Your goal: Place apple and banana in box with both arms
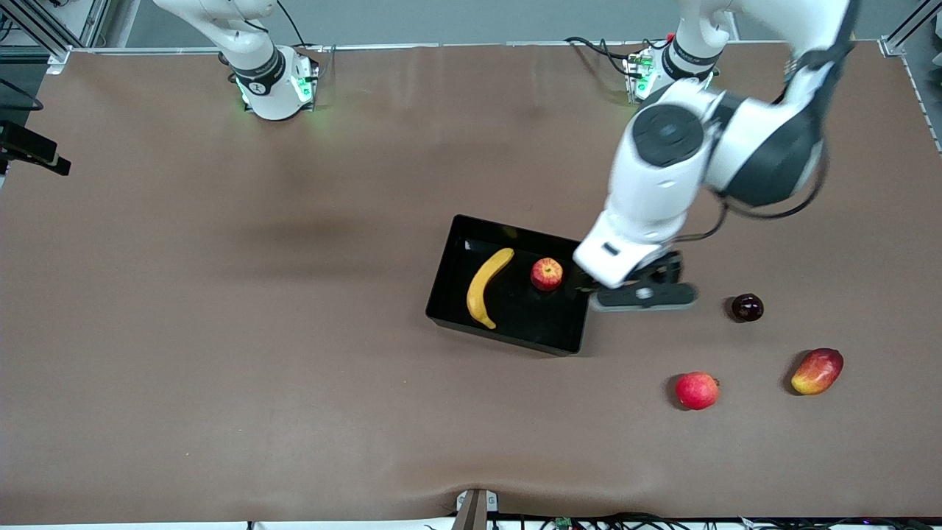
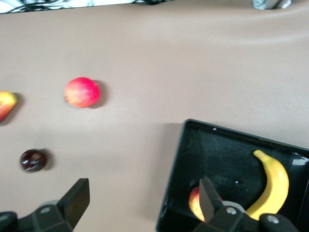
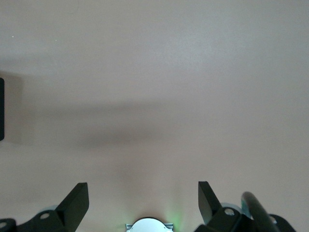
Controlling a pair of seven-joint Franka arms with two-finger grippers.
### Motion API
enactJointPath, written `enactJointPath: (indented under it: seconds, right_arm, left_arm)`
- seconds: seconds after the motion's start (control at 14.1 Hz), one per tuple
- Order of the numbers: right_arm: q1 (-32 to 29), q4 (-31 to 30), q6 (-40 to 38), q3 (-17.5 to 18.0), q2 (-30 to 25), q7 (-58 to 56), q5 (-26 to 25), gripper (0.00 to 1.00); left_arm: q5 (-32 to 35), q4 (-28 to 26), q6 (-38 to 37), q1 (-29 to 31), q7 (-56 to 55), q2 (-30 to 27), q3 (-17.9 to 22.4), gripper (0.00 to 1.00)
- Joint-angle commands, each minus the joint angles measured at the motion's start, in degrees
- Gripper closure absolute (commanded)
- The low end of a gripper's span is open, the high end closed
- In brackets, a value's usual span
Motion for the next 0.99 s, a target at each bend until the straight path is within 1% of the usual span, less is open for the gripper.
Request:
enactJointPath:
  seconds: [0.0, 0.07, 0.28, 0.57, 0.64, 0.78, 0.92]
  right_arm:
    - [-1.8, 0.3, -0.5, 0.9, 0.0, -0.7, 1.2, 0.00]
    - [-1.8, 0.3, -0.5, 0.9, 0.0, -0.7, 1.2, 0.00]
    - [-1.9, 0.3, -0.5, 0.9, 0.0, -0.7, 1.2, 0.00]
    - [-2.0, 0.2, -0.5, 0.9, 0.1, -0.7, 1.3, 0.00]
    - [-2.0, 0.2, -0.5, 0.9, 0.1, -0.7, 1.3, 0.00]
    - [-2.1, 0.3, -0.7, 1.0, 0.1, -0.7, 1.3, 0.00]
    - [-2.1, 0.3, -0.8, 0.9, 0.2, -0.7, 1.3, 0.00]
  left_arm:
    - [-4.8, -1.2, -4.6, 4.9, 0.7, -4.7, -0.5, 0.00]
    - [-6.2, -1.1, -6.1, 6.8, 3.4, -6.2, -0.5, 0.00]
    - [-7.2, -1.2, -9.9, 10.3, 9.1, -10.3, -0.3, 0.00]
    - [-8.2, -1.9, -13.0, 12.0, 17.5, -13.6, 0.2, 0.00]
    - [-8.4, -2.4, -13.6, 11.6, 19.5, -14.8, 1.3, 0.00]
    - [-8.9, -5.6, -14.3, 8.2, 25.6, -17.8, 6.7, 0.00]
    - [-11.6, -8.3, -14.3, 5.9, 25.9, -20.8, 10.9, 0.00]
